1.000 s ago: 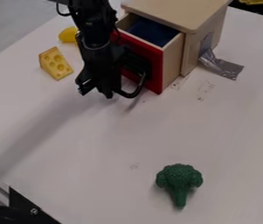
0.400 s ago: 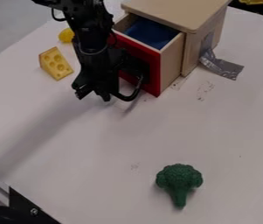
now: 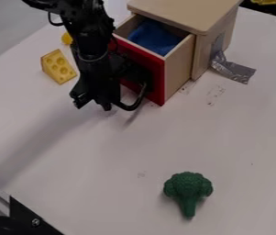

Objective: Open the drawer

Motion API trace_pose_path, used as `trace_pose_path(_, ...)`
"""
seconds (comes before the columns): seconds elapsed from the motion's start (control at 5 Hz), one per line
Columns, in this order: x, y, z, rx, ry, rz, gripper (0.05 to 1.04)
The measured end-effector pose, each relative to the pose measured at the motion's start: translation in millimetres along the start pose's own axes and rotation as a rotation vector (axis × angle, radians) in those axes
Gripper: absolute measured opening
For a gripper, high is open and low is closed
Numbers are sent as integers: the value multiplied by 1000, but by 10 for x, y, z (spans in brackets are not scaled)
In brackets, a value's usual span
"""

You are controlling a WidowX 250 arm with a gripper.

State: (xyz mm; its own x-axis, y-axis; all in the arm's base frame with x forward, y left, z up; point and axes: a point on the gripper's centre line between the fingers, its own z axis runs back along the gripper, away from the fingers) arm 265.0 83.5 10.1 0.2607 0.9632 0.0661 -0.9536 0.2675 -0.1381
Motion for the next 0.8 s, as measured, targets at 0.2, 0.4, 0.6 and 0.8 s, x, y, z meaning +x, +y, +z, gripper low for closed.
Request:
trace_pose_path(0.2,3,45,3,1,1,-5,144)
trace_pose_path(0.4,-10,117,15,6,4,-9,169)
trace_pose_path(0.6,-79,206,-54,43,46,-65,411)
trace_pose_path(0.8,-77,221,-60,64,72,-62,744)
